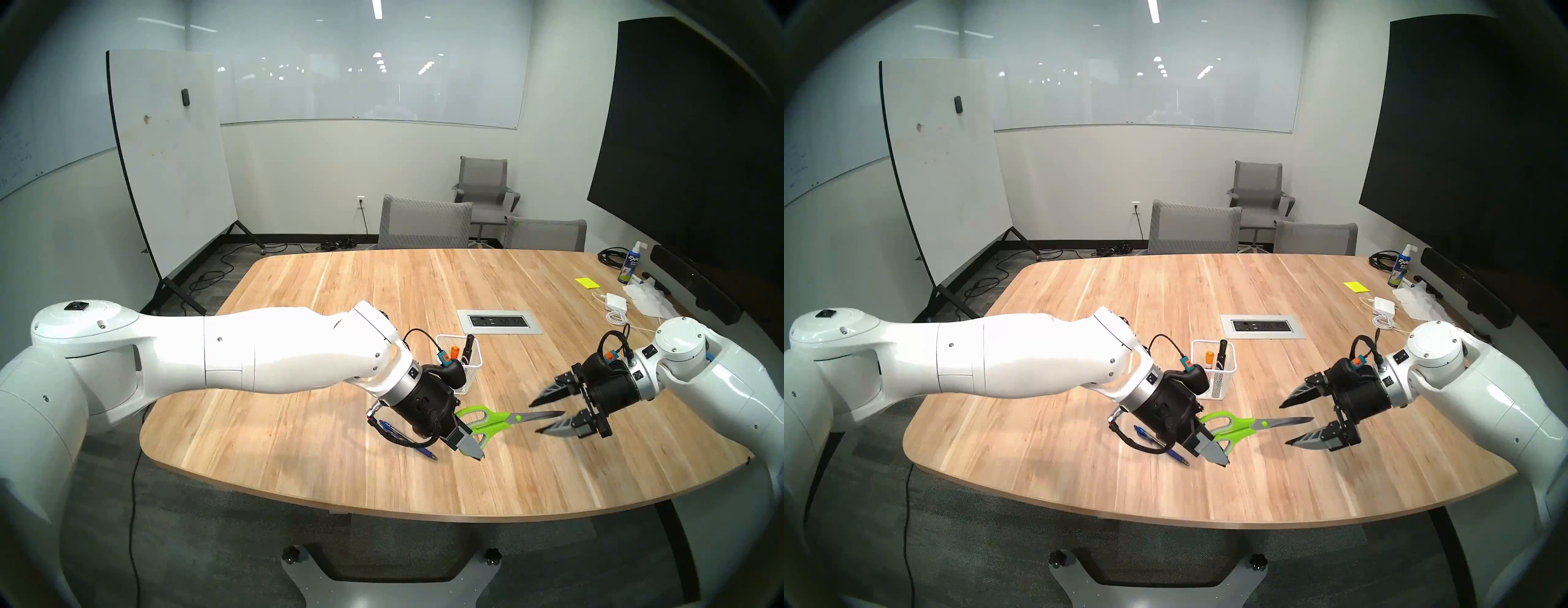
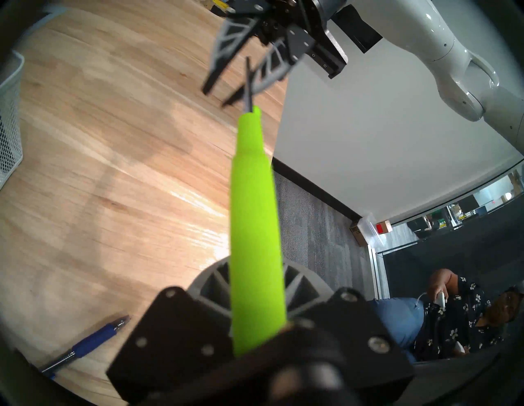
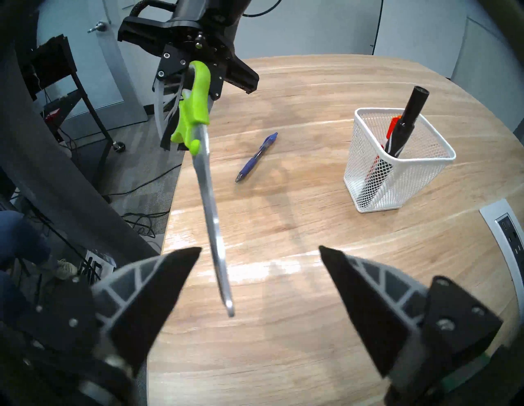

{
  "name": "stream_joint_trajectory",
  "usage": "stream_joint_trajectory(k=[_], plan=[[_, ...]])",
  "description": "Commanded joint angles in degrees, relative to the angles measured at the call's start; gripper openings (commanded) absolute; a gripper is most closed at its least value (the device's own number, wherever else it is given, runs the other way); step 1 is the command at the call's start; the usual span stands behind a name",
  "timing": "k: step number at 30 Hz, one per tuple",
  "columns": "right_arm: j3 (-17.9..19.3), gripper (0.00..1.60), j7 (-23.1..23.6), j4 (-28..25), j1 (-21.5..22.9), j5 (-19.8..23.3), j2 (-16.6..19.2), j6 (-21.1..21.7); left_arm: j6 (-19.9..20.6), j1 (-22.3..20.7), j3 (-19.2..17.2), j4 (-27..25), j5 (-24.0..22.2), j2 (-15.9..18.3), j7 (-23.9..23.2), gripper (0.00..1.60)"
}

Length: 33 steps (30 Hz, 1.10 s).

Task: Place the pen, the marker, and the scissors into the pen holder

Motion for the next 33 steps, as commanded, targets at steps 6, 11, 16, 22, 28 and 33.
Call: stream_joint_trajectory(k=[6, 11, 16, 22, 28, 33], plan=[[0.91, 1.60, 0.26, -0.51, 0.12, 0.69, 1.21, -1.24, 3.32, -3.44, 0.26, -0.44, 1.10, 0.07, -3.86, 0.00], [0.64, 1.60, 2.54, -0.03, 1.03, 0.40, 1.10, -1.00, 5.05, -3.98, 1.35, 0.07, 2.61, -0.40, -5.09, 0.00], [0.09, 1.60, 6.57, 0.68, 2.34, -0.44, 0.84, -0.89, 6.41, -4.59, 2.24, 0.46, 4.53, -0.90, -4.70, 0.00], [-0.36, 1.60, 9.13, 0.92, 3.07, -1.98, 0.66, -0.84, 7.63, -5.45, 3.08, 2.32, 6.83, -2.72, -6.21, 0.00], [-0.43, 1.60, 9.72, 1.35, 3.40, -2.98, -0.07, -0.23, 8.38, -6.13, 3.16, 4.63, 8.25, -4.93, -7.71, 0.00], [-0.38, 1.60, 10.65, 1.95, 4.06, -4.28, -0.83, 0.69, 8.76, -6.87, 3.09, 8.23, 9.92, -8.01, -9.80, 0.00]])
